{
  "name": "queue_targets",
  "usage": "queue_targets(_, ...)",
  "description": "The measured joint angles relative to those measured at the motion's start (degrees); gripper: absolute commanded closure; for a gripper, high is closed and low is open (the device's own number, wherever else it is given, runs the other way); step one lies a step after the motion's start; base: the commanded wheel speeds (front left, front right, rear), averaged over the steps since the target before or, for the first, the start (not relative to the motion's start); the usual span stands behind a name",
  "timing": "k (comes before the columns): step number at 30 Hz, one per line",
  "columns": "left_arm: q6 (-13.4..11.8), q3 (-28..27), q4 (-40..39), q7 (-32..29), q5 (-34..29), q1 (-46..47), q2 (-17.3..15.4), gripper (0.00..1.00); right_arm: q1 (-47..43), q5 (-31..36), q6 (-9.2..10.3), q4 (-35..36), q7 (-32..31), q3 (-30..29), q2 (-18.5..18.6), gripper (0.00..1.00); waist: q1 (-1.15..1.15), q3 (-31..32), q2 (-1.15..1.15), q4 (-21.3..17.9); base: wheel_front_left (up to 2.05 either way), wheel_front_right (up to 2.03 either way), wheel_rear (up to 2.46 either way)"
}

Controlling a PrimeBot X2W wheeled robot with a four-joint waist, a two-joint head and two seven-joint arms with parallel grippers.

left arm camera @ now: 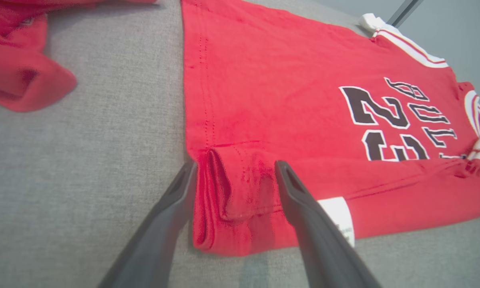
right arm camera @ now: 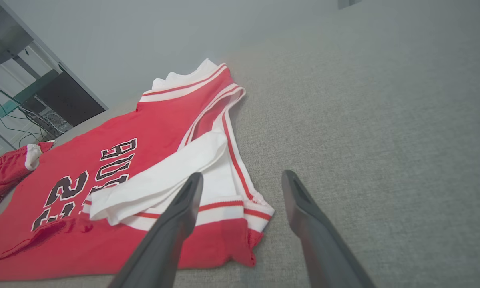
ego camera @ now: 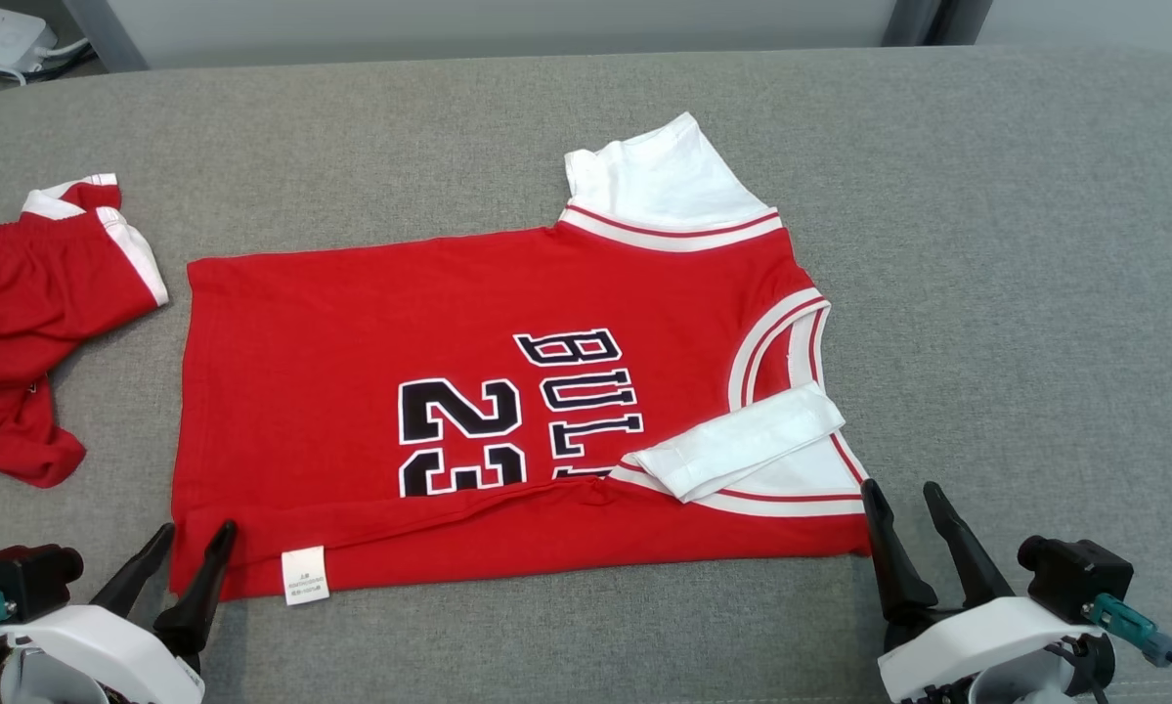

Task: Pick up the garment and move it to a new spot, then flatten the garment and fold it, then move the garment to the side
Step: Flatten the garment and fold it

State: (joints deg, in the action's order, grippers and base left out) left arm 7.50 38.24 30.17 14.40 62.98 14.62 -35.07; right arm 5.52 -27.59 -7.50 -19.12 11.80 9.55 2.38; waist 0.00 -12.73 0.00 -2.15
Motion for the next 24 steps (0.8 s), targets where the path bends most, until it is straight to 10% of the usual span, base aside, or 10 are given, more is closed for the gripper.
queue_targets(24,0.0,-16.8,-4.4,0.0,-17.3,-5.1,7.4,0.0,1.3,10.6,0.0,3.8,0.8,-1.1,0.1,0.0,0.0,6.1,0.0,0.6,0.0,0.0,0.0)
